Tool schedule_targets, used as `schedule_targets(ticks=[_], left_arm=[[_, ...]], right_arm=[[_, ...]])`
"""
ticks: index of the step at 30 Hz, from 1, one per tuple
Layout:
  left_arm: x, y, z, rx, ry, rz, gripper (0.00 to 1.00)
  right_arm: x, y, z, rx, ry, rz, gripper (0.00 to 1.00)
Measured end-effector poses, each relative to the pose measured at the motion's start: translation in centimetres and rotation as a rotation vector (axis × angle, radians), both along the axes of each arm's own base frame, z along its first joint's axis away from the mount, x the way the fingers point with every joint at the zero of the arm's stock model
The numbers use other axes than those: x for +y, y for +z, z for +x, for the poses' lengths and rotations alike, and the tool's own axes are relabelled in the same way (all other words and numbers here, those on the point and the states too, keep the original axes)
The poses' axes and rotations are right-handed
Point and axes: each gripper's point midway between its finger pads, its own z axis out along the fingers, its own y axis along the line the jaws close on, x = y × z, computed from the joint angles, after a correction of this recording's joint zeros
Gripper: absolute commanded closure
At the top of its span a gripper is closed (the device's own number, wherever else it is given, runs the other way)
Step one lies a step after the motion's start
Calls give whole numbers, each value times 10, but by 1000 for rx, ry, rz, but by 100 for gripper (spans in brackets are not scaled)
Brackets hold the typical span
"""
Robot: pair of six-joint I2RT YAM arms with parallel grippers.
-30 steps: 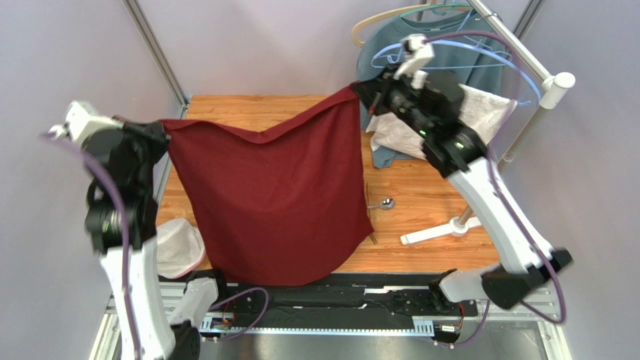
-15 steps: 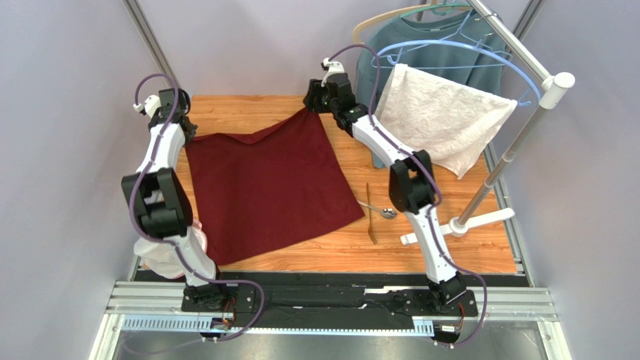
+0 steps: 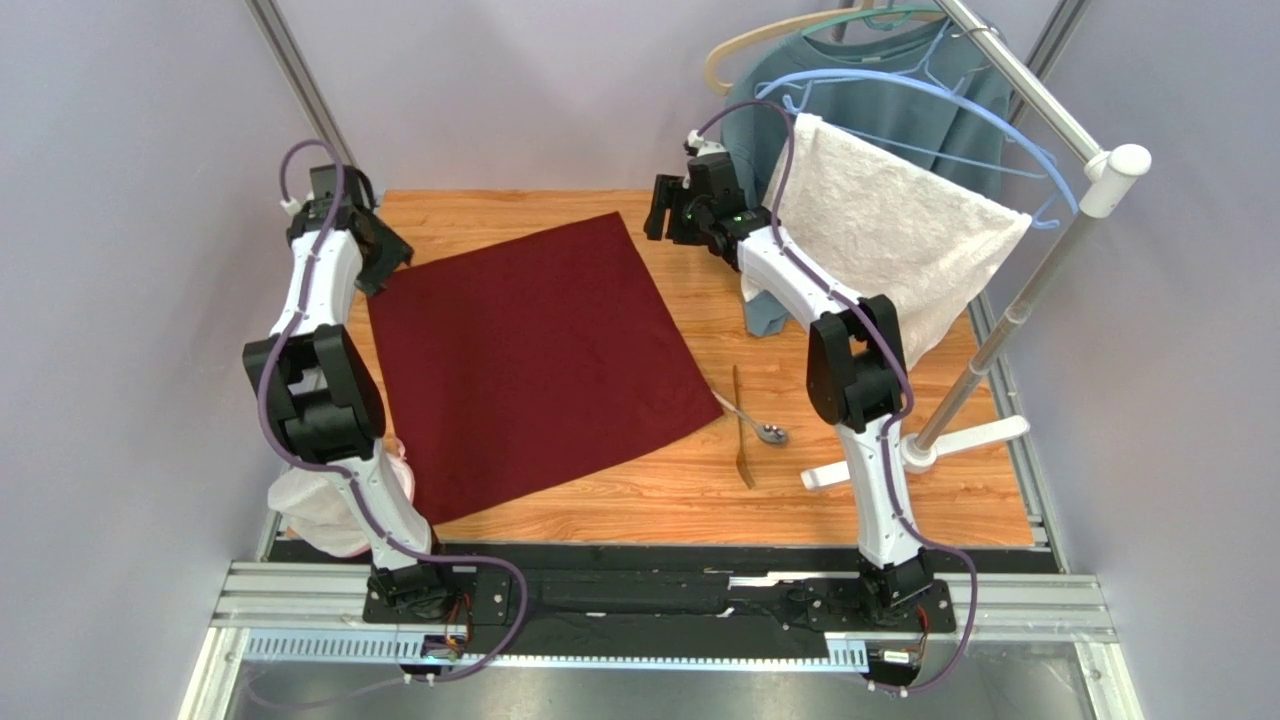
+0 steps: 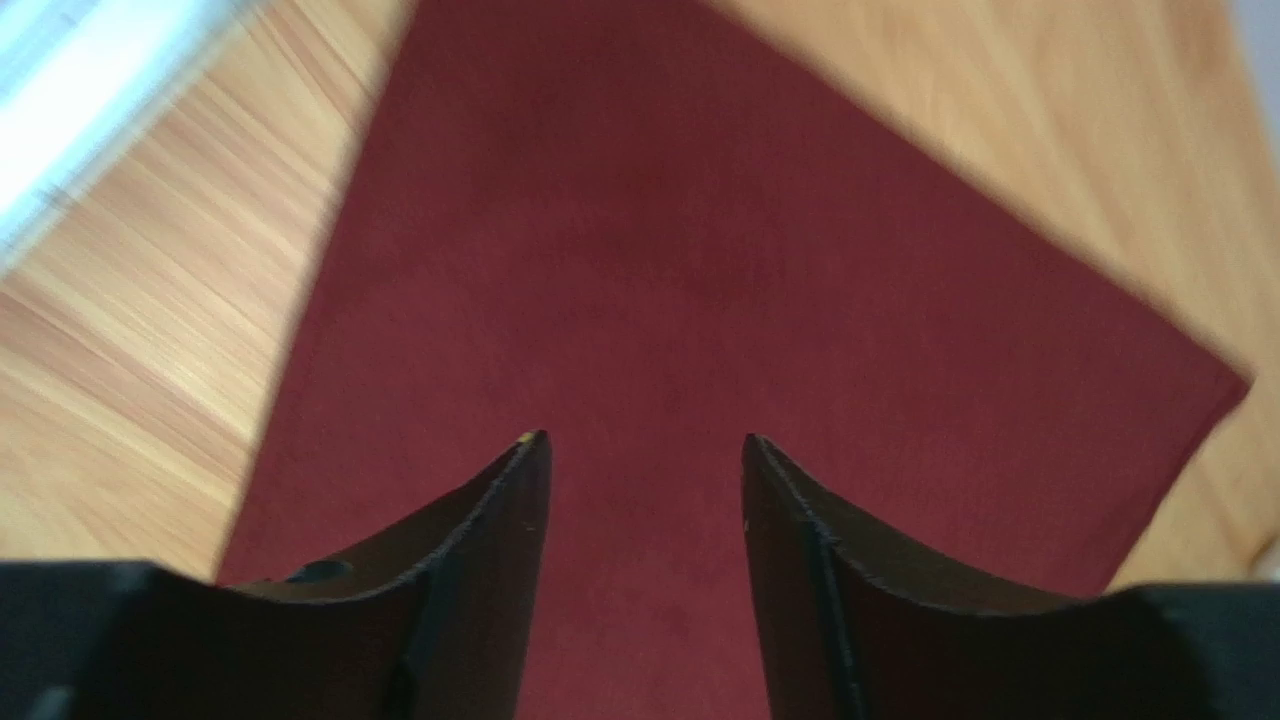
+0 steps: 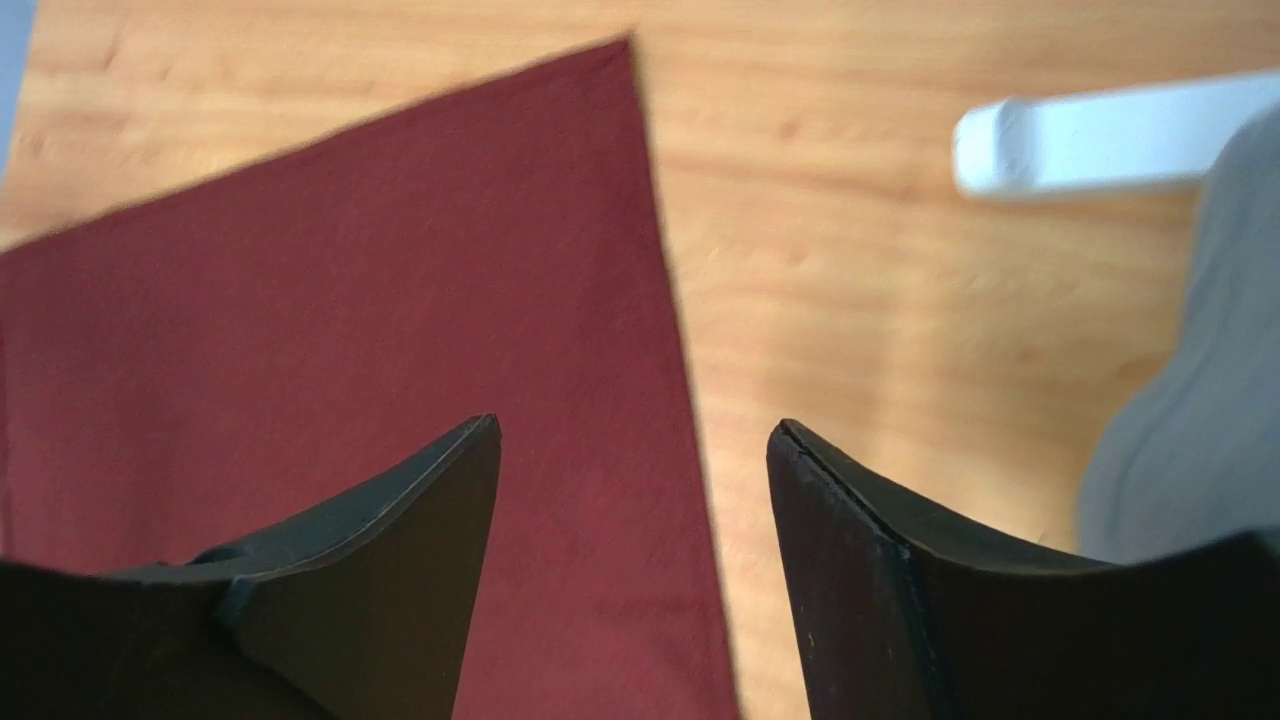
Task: Fold the napkin into a case and place the utensils inside
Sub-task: Flatten out the crumpled napkin at the center of the board.
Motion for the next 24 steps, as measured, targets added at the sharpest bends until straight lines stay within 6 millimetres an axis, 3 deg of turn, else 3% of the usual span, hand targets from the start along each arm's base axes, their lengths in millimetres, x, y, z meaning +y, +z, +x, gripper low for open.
schedule_targets(ticks=[5, 6, 8, 12, 14, 17, 21, 24], left_arm=[[-72, -44, -33, 90, -186, -177, 42], [-84, -52, -39, 110, -219, -202, 43], [-111, -66, -52, 153, -291, -247, 44], [-144, -80, -66, 201, -377, -290, 44], [-153, -85, -66, 208, -396, -311, 44], [-152, -102, -59, 239, -382, -331, 45], [-153, -130, -47, 293, -346, -375, 45], [-153, -127, -34, 289, -341, -397, 45]], right_arm=[[28, 2, -51, 62, 90, -2, 35], [34, -2, -63, 82, 111, -8, 41], [41, -18, -91, 145, 146, -31, 42], [41, -53, -141, 272, 194, -90, 43], [28, -67, -161, 328, 196, -124, 44], [16, -72, -171, 358, 204, -141, 57], [20, -69, -168, 358, 235, -105, 59], [28, -73, -160, 352, 247, -85, 58]])
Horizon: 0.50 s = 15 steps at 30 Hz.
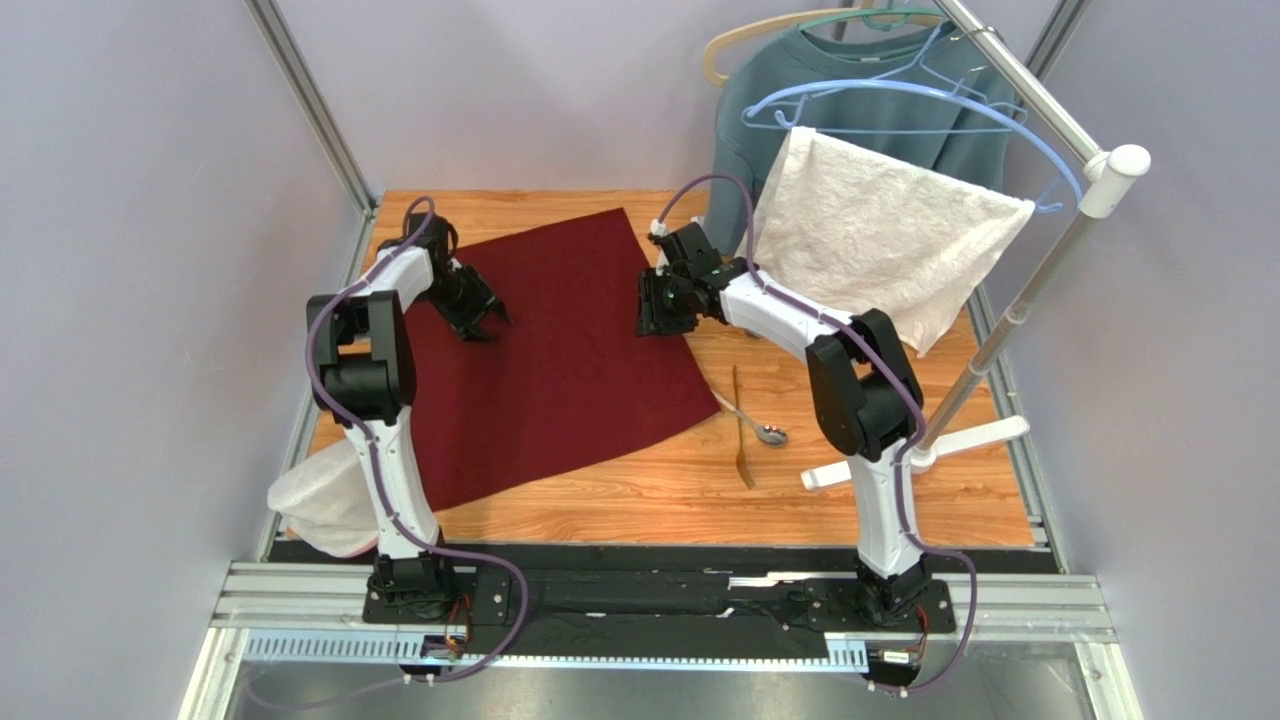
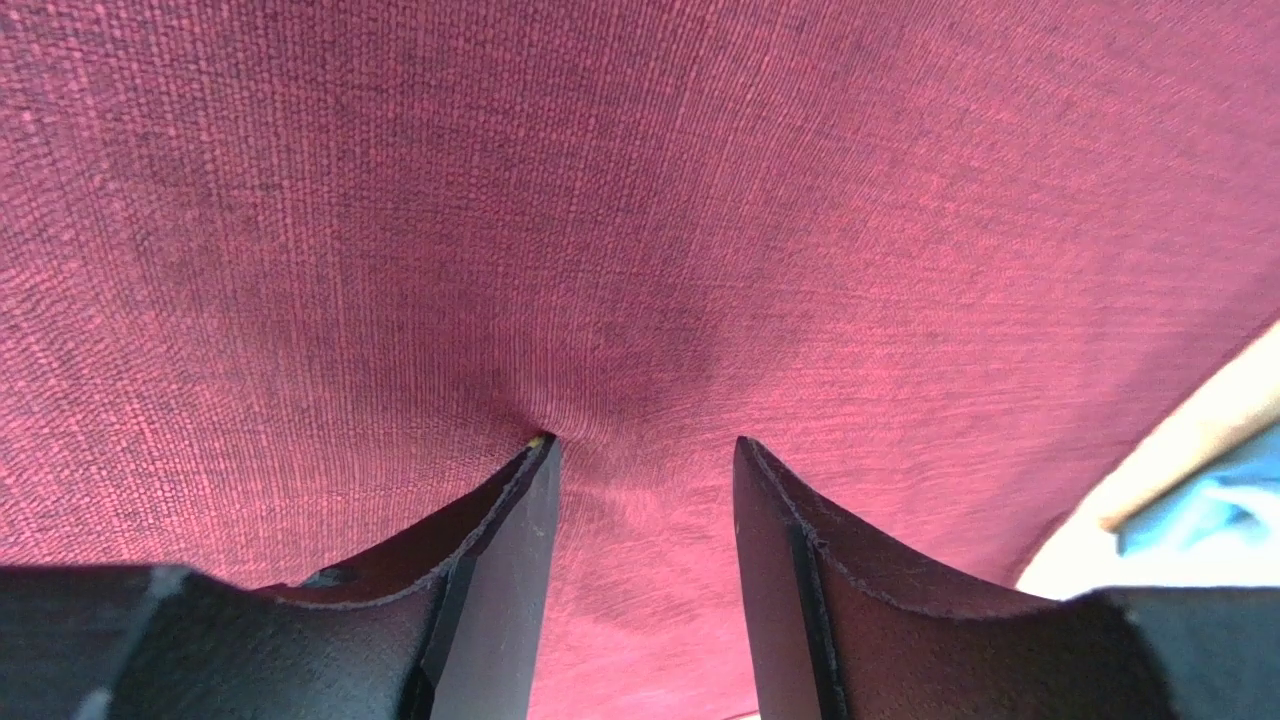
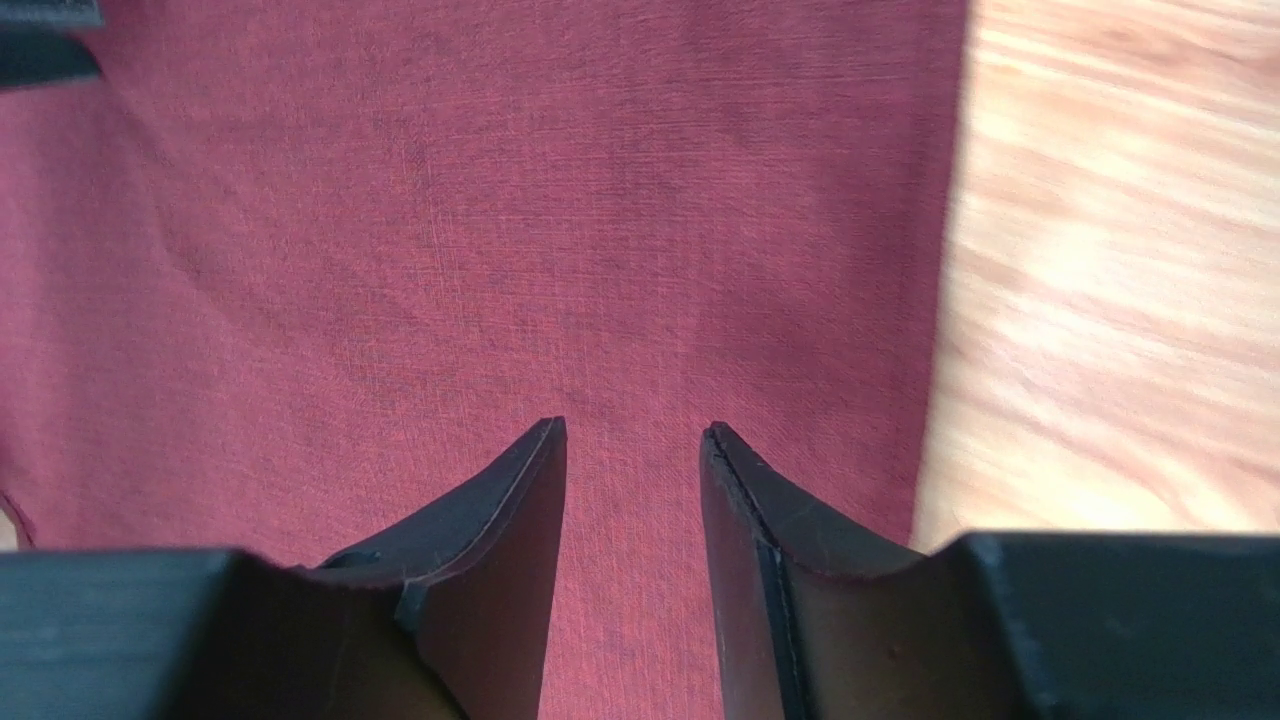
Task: Fold the napkin into a case and place the utensils inside
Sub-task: Flatten out the crumpled napkin at the center of the board.
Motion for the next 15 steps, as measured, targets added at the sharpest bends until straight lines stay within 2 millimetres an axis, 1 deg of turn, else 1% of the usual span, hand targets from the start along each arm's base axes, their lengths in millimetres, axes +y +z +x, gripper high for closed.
schedule_targets(ticks=[2, 8, 12, 15], left_arm=[[-2, 0, 12, -7, 0, -17, 45], [-2, 1, 40, -12, -8, -51, 45], [2, 3, 58, -28, -22, -53, 44], [9, 4, 63, -39, -31, -36, 44]], right_arm=[[6, -8, 5, 4, 3, 8, 57], [16, -42, 21, 39, 1, -1, 57], [27, -41, 46, 10, -7, 33, 57], [30, -40, 63, -6, -11, 55, 56]])
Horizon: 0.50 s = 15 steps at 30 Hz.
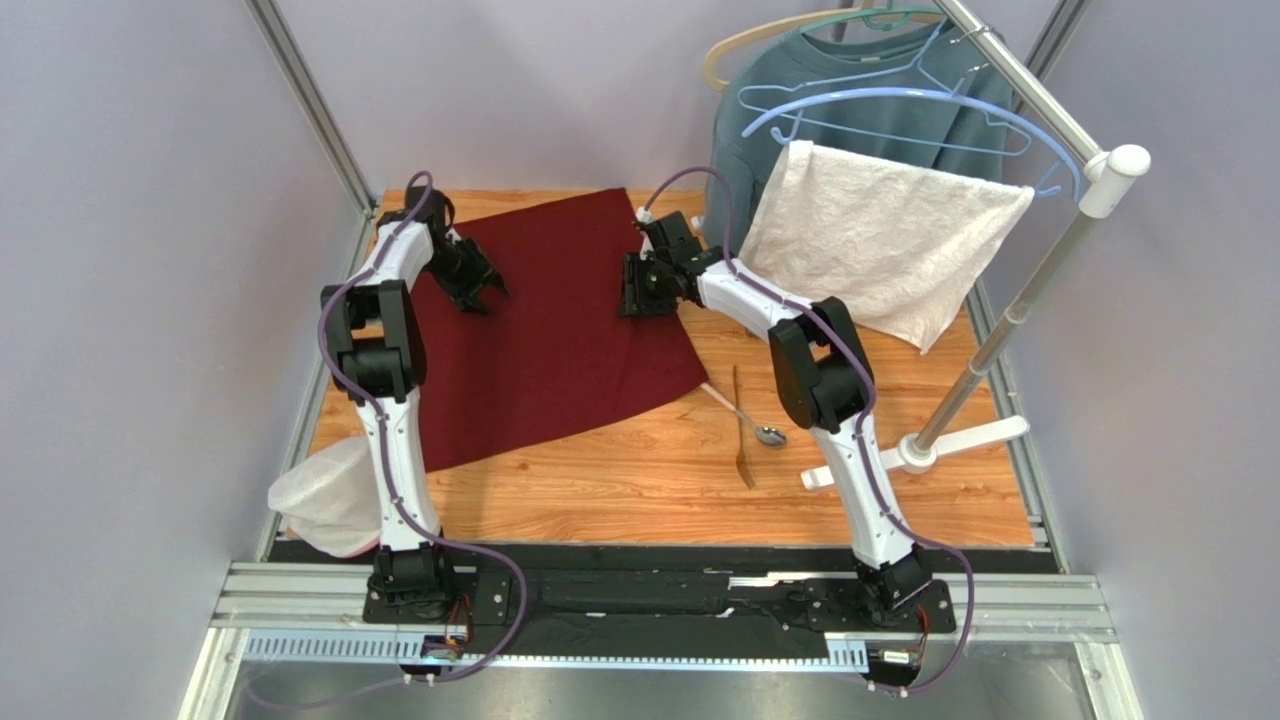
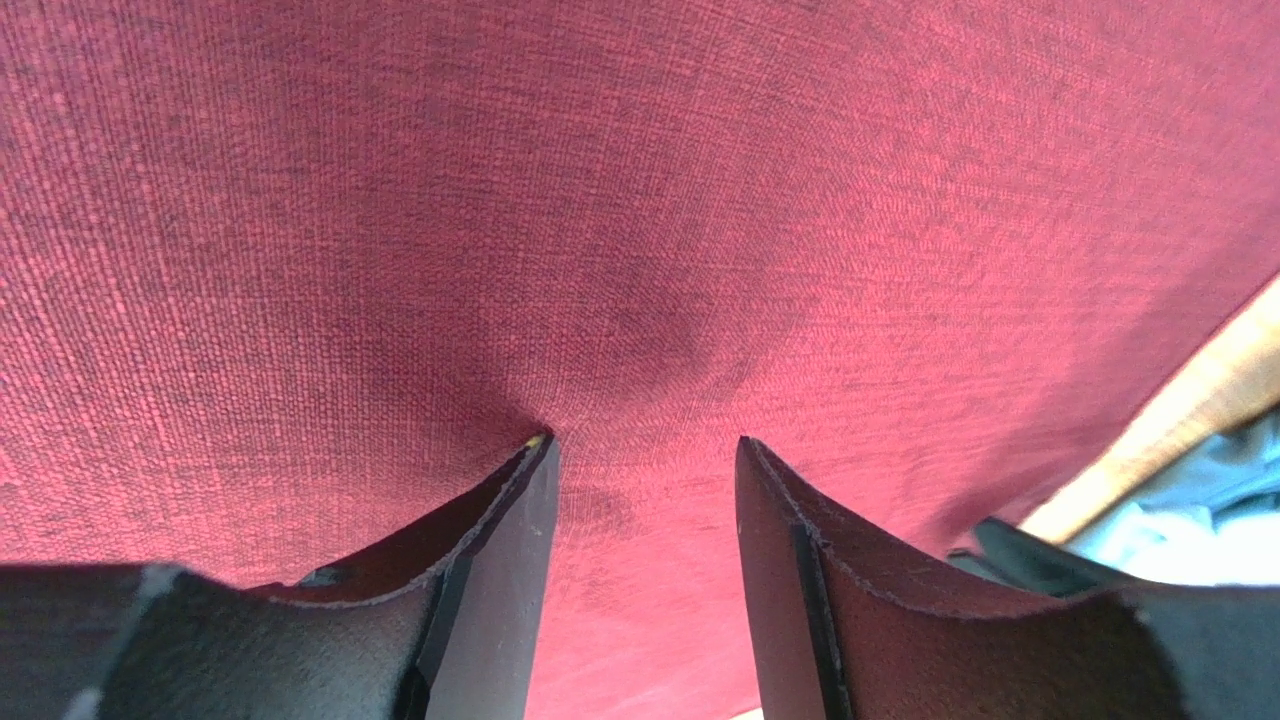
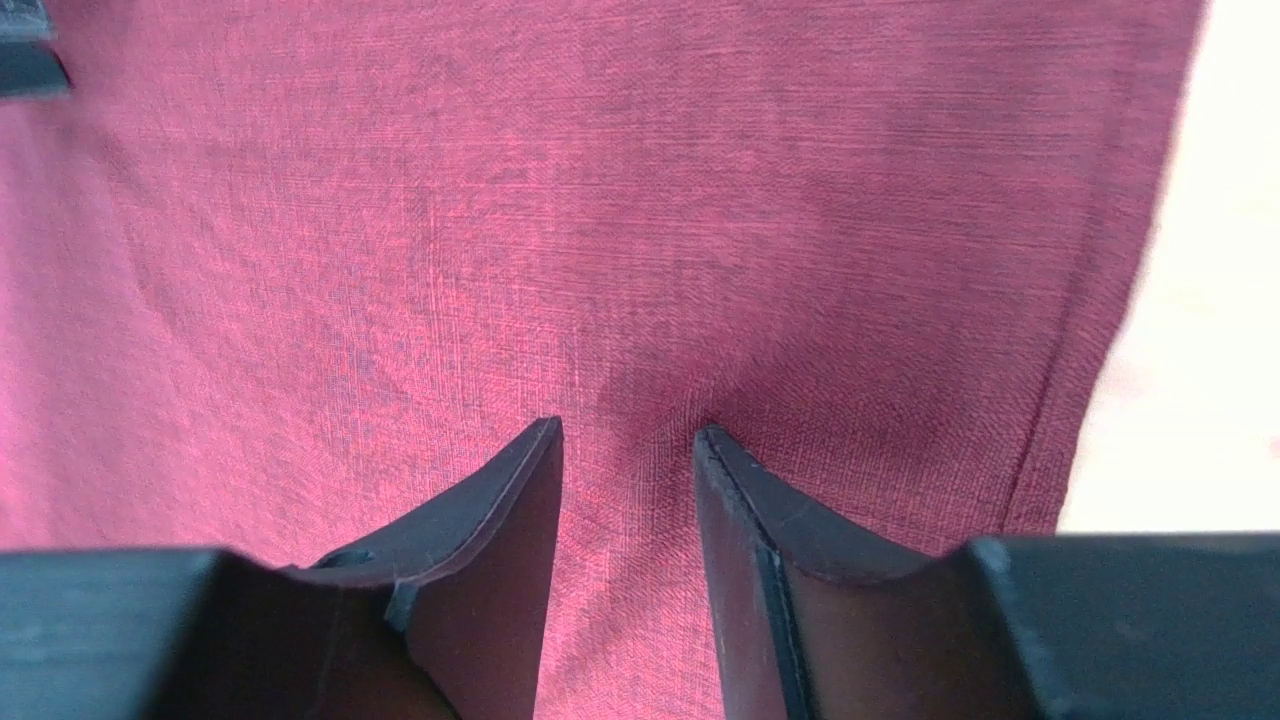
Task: Fold the napkin into a case and place the utensils inside
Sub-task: Flatten out the crumpled napkin at the center of the board.
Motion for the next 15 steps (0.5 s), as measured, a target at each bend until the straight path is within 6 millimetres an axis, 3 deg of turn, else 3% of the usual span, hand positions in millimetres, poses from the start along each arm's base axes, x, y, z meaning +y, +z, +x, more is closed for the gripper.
schedule_targets(ticks=[4, 8, 11, 15], left_arm=[[15, 3, 8, -23, -6, 46, 43], [31, 10, 6, -28, -19, 105, 42], [34, 22, -5, -38, -30, 125, 42], [20, 63, -51, -88, -51, 129, 42]], right_arm=[[5, 4, 26, -27, -3, 29, 53], [-3, 4, 26, -11, -15, 12, 40], [-23, 10, 6, 20, -41, -38, 39], [-51, 45, -38, 39, -51, -69, 41]])
